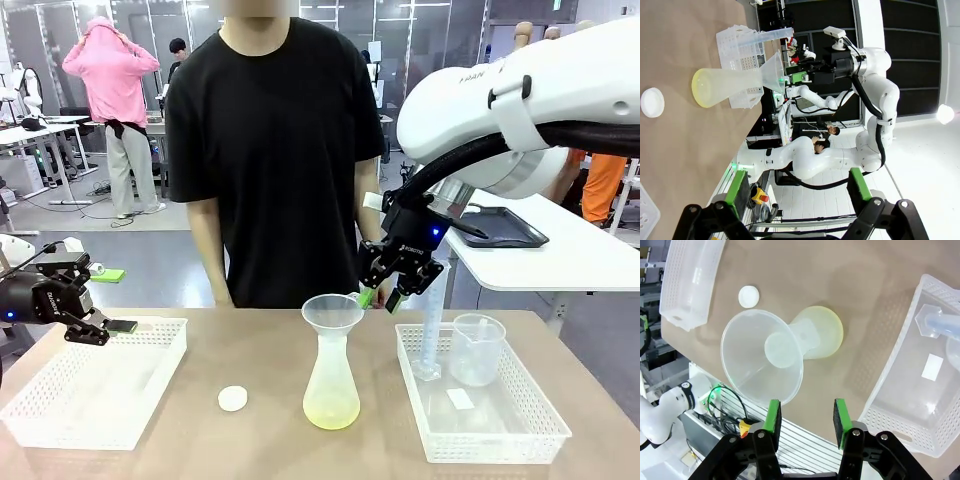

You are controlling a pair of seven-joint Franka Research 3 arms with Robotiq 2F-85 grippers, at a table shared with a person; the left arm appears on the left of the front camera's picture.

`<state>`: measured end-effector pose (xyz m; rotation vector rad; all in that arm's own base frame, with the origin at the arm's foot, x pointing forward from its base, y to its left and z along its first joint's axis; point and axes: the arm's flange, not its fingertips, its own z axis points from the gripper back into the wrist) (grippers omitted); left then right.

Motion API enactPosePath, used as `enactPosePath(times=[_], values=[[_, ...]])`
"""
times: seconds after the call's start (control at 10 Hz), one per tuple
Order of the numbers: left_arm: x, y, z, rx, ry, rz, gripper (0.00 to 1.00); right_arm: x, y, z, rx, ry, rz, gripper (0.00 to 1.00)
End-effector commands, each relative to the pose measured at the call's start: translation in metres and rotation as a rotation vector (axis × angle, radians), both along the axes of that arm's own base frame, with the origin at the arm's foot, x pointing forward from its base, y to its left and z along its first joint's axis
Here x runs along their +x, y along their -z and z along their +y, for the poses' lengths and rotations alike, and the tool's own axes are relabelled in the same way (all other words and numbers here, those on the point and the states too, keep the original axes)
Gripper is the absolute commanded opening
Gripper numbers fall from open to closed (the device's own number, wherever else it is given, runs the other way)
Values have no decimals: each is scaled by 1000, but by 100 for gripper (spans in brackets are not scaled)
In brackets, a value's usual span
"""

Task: Prepare the solutions needed for the experiment.
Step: Once the solution is in the Big flask , pick up the Plastic Funnel and place it back into the right Organizing basket.

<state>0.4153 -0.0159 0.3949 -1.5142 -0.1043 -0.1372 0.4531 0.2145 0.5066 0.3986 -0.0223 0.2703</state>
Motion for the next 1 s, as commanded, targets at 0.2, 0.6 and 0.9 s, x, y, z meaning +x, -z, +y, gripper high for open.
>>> enactPosePath(times=[0.2,0.6,0.9], values=[[0,-2,-1,-2,1,5,100,7,4,17,-11,60,12,54],[0,-2,-1,-2,1,5,100,8,13,27,18,115,33,54],[0,-2,-1,-2,1,5,100,9,27,35,30,124,36,54]])
